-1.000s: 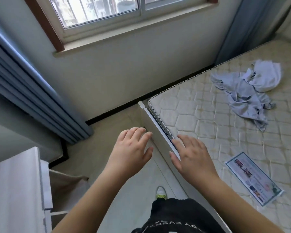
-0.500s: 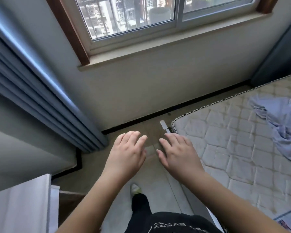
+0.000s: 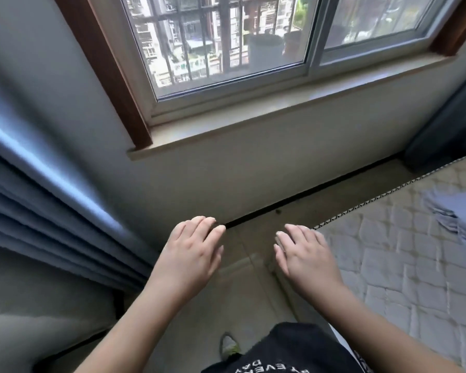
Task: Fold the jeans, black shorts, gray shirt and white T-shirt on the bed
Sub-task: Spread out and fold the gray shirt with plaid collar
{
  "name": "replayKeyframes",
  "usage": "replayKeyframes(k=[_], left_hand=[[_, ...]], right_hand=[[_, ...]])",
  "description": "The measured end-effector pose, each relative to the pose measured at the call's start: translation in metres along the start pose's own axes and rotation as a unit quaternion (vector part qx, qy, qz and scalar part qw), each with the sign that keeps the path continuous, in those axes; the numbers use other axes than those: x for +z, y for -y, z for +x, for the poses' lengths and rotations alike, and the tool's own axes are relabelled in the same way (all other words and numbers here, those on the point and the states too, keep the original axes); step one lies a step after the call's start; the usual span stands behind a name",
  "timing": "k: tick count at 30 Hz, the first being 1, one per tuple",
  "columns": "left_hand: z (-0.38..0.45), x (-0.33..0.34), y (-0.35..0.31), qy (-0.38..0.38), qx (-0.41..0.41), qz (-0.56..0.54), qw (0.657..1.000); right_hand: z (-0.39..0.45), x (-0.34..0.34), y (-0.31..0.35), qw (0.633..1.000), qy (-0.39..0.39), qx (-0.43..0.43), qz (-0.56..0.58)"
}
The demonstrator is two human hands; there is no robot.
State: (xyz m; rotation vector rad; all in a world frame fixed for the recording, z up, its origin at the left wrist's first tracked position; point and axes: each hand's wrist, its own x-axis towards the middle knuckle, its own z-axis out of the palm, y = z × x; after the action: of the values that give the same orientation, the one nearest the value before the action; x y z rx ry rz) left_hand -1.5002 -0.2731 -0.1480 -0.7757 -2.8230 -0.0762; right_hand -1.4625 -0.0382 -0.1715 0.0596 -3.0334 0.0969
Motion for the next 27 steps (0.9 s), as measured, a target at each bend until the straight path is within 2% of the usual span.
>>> replayKeyframes(k=[5, 12, 18, 27], left_hand=[[0.056, 0.020, 0.030, -0.043, 0.028, 0.006, 0.999], [0.149, 0.057, 0.059, -0.067, 0.087, -0.018, 0.994], [0.248, 0.084, 0.077, -0.044, 0.144, -0.018, 0.988], [0.377, 0.089, 0.096, -0.043, 0.206, -0.038, 0.977]], right_hand=[[0.050, 0.003, 0.010, 1.000, -0.018, 0.023, 0.006], [0.132, 0.025, -0.006, 0.998, -0.027, 0.065, -0.006], [0.210, 0.040, -0.038, 0.993, -0.021, 0.117, -0.004], [0.310, 0.038, -0.080, 0.982, -0.031, 0.186, -0.009]])
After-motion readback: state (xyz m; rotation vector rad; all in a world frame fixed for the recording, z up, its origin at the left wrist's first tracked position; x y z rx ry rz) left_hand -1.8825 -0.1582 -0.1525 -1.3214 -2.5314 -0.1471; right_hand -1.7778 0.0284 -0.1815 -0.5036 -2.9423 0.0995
